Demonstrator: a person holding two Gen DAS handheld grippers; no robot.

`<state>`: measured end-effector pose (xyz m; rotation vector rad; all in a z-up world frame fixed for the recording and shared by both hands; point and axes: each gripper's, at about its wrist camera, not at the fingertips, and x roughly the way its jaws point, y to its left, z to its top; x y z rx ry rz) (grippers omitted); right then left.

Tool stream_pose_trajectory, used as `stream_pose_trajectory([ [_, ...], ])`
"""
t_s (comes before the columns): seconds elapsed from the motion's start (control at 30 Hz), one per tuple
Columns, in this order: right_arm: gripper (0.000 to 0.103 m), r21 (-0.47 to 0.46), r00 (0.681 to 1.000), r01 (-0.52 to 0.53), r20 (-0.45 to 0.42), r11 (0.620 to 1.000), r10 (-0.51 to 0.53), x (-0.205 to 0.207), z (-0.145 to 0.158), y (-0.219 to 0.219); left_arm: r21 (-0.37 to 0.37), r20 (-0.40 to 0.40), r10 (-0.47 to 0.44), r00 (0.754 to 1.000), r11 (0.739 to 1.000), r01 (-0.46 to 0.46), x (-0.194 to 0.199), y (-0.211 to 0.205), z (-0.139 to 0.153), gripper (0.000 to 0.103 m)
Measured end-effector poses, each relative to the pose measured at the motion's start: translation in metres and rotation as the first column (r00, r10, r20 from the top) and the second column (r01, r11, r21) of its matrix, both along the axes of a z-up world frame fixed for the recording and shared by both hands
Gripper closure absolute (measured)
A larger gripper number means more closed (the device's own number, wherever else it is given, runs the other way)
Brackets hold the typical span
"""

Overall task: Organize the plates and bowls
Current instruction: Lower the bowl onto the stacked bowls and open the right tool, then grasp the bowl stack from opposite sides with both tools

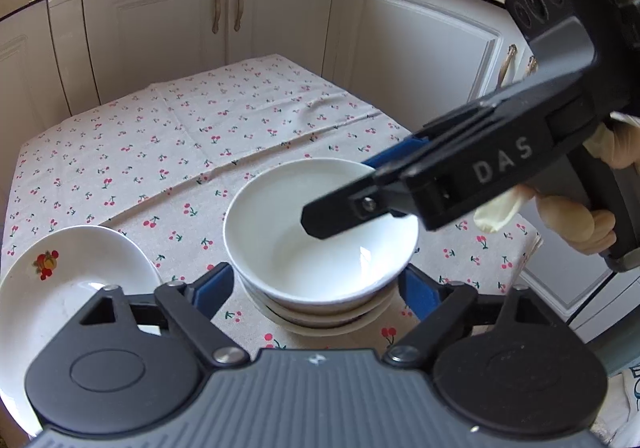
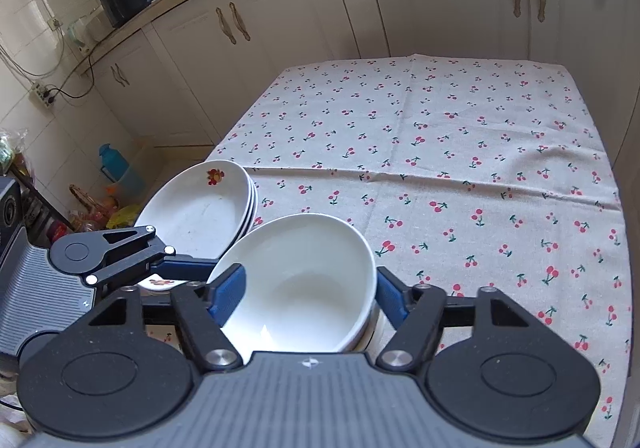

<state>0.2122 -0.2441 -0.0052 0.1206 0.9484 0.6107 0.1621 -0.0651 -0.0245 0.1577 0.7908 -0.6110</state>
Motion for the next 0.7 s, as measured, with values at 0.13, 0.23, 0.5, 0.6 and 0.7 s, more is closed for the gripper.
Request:
stream_pose_trajectory([
  [0.13,0.006,-0.013,0.998,0.022,0.062,1.000,-0.021,-0.009,0.001,-0.005,-0.037,-0.006,0.011,1.000,0.999,-0.011,-0.003,0.008,0.001,0.008],
  [0.23,0.000,-0.014,0.992,0.043,0.115,0.999,-0.042,-0.019,0.002,-0.013,-0.048,-0.003,0.014,1.000,0.999,-0.014,-0.007,0.014,0.000,0.008],
  [0.5,0.000,-0.073,0.981,0.057,0.188,0.996,-0.042,-0.051,-0.003,-0.023,-0.039,0.008,-0.026,1.000,0.999,0.026,-0.016,0.026,-0.004,0.008],
  [0.6,0.000,-0.122,0.979,0.027,0.204,0.992,-0.002,-0.065,-0.008,-0.019,-0.013,0.018,-0.066,0.998,0.998,0.066,-0.020,0.028,-0.006,0.008],
  [0.7,0.000,-0.185,0.976,-0.008,0.213,0.983,0.048,-0.073,-0.017,-0.011,0.005,0.015,-0.104,0.994,0.995,0.104,-0.018,0.030,-0.007,0.008],
])
